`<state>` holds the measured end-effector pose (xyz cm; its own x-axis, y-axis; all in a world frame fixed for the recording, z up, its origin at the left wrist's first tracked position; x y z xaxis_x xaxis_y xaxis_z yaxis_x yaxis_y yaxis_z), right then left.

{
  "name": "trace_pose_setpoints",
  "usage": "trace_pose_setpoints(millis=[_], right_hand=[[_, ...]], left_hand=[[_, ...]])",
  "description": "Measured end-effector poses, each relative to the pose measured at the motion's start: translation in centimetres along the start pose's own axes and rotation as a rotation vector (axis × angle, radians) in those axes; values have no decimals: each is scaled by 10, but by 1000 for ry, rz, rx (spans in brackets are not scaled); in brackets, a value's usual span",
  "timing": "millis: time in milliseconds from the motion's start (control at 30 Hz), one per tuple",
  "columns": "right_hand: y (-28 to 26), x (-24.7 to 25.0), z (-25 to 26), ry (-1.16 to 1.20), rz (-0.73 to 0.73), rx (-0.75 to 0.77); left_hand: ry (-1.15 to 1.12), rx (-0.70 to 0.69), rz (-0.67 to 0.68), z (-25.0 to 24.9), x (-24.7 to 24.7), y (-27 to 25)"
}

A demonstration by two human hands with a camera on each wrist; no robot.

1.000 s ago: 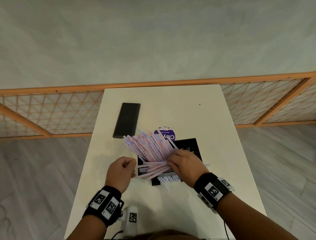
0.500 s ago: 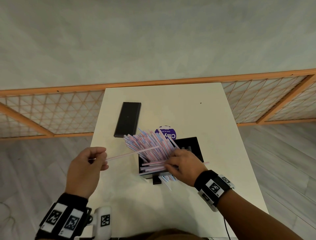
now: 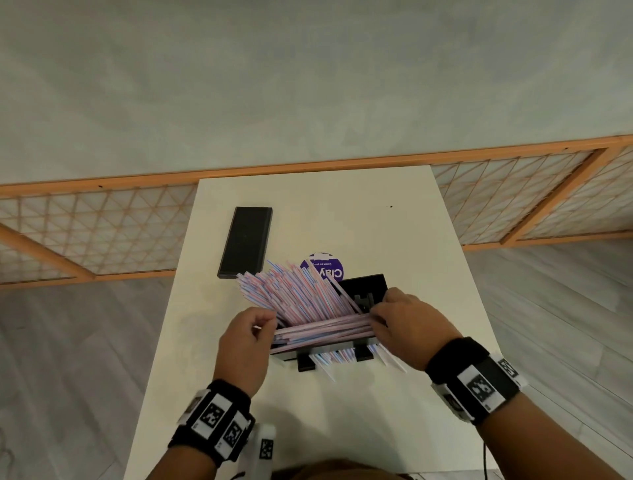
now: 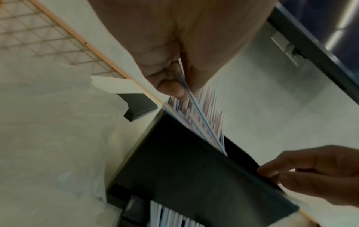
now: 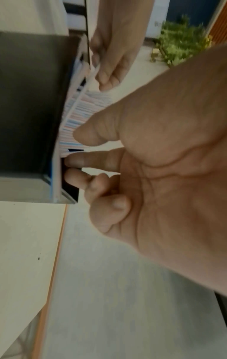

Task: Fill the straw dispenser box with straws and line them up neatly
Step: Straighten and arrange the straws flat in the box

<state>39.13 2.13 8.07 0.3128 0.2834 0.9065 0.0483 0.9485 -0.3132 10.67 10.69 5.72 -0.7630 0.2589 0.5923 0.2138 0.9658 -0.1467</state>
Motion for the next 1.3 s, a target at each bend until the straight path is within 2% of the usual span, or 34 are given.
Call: trace_pose_setpoints(millis=[67, 167, 300, 533, 600, 700, 833, 1000, 1067, 1300], right_hand=[[-3, -6, 2, -74, 105, 23], [-1, -10, 3, -111, 140, 58], [1, -8, 4, -124, 122, 91], [14, -15, 16, -83, 28, 145], [15, -19, 23, -49, -23, 168], [15, -22, 30, 82, -86, 187], [19, -30, 35, 97, 51, 140], [29, -43, 39, -47, 192, 146], [38, -43, 40, -63, 229, 143], [62, -38, 44, -24, 417, 74]], left_hand=[[93, -98, 35, -4, -10, 3], [214, -241, 87, -10, -21, 4], [242, -270, 121, -10, -24, 1], [89, -324, 140, -14, -22, -11], [83, -319, 106, -17, -19, -14], [191, -279, -5, -17, -15, -21], [246, -126, 29, -10, -21, -34], [363, -142, 74, 0, -26, -29], [404, -198, 79, 3, -25, -24], [657, -545, 119, -10, -31, -23]])
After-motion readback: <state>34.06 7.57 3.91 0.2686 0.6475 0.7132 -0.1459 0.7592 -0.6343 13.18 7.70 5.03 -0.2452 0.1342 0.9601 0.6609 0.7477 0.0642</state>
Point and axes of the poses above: each hand's wrist, its own y-axis towards the middle knuckle, its own x-axis out of the back of the hand, z = x × y, the point moved 1 cm from there along y, towards the middle knuckle, and after that the axes turned 2 degrees about z, right-handed, at the moved point
